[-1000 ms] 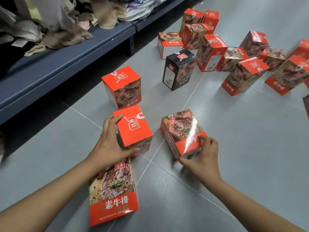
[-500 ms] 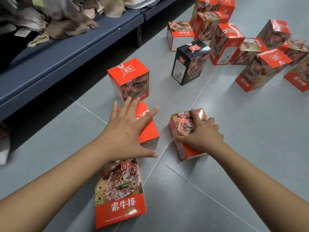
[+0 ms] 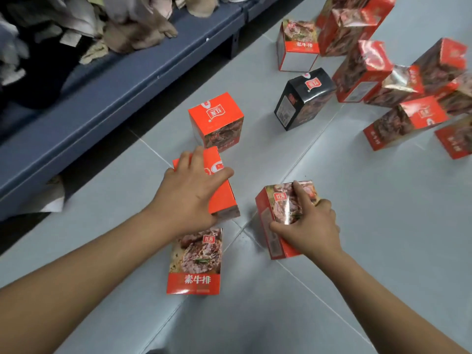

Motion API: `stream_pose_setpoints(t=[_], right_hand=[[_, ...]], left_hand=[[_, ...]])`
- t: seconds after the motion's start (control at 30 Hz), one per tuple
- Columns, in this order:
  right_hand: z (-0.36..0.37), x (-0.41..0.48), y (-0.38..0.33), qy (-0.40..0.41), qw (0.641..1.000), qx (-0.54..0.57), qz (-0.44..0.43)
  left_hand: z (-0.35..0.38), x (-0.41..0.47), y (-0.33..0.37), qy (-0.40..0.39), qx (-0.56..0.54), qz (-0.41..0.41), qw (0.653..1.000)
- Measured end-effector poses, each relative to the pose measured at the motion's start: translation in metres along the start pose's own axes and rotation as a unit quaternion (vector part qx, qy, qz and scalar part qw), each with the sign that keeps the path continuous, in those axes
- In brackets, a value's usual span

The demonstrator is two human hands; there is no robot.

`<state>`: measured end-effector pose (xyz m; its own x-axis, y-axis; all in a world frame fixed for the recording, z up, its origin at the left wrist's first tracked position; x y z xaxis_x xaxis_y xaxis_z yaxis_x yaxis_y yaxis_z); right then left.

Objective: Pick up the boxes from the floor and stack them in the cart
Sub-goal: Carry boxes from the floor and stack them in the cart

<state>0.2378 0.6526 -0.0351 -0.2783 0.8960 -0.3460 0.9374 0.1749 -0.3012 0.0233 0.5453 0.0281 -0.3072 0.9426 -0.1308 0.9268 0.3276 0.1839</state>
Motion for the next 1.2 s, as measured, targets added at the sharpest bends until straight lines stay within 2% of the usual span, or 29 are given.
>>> stream_pose_setpoints(t=[0.23, 0.33, 0.47, 0.57, 0.7, 0.83, 1.03, 1.2], right_hand=[[-0.159, -0.124, -0.089, -0.082, 0.994, 0.058, -0.046], [-0.230, -0.186, -0.138, -0.107, 0.987, 0.058, -0.103], [-0.304, -0.263, -0.197, -0.127, 0.973, 0.057, -0.185], [-0.348, -0.324, -0.235, -0.149, 0.955, 0.050, -0.253], [-0.394, -0.412, -0.277, -0.184, 0.910, 0.023, -0.372], [-0.407, -0.494, -0.307, -0.214, 0.861, 0.001, -0.462], [-0.379, -0.635, -0.351, -0.265, 0.789, -0.058, -0.552], [-0.336, -0.795, -0.376, -0.304, 0.712, -0.081, -0.628]], left_hand=[[-0.186, -0.110, -0.020, -0.041, -0.005, -0.134, 0.990], [-0.267, -0.167, -0.016, -0.051, 0.009, -0.169, 0.984], [-0.365, -0.247, -0.001, -0.103, 0.026, -0.218, 0.970], [-0.433, -0.314, 0.012, -0.081, 0.025, -0.270, 0.959], [-0.500, -0.417, 0.033, -0.042, 0.005, -0.376, 0.926], [-0.534, -0.526, 0.060, 0.010, -0.033, -0.488, 0.872], [-0.540, -0.712, 0.104, 0.052, -0.093, -0.646, 0.756], [-0.530, -0.873, 0.141, 0.066, -0.115, -0.747, 0.651]])
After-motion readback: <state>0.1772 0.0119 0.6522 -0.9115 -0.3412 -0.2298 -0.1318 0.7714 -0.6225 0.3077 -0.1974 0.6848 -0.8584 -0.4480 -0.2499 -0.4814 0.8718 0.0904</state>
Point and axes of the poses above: each hand's wrist, its own x-axis towards the middle knuckle, its own z-axis out of the palm, y = z × x, the point moved 8 cm from there along x, towards the middle knuckle, and after that the axes turned 7 degrees about y, right-handed, at the moved point
